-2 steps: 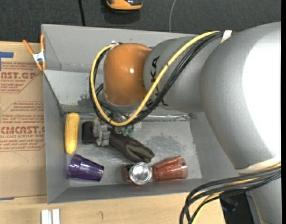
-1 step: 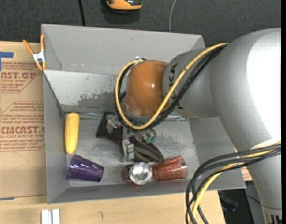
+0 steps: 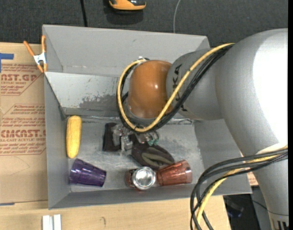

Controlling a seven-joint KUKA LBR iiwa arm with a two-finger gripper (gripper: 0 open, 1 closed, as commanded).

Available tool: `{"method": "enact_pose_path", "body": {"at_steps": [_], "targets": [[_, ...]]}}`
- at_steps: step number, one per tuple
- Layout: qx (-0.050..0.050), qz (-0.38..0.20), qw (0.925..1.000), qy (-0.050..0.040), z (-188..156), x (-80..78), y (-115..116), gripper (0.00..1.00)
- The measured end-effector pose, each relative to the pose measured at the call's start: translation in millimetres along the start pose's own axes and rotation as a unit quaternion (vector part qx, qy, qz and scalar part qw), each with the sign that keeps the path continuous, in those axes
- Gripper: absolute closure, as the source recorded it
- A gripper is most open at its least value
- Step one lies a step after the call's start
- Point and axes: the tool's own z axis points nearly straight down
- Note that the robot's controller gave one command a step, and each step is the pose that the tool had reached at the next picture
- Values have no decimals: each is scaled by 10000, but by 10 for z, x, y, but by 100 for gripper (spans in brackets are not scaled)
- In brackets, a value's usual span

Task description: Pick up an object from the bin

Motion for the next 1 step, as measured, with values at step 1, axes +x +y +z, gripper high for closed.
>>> {"method": "enact_pose_path", "body": {"at_steps": [1], "targets": [[-1, 1, 10000, 0, 0, 0, 0, 100]]}}
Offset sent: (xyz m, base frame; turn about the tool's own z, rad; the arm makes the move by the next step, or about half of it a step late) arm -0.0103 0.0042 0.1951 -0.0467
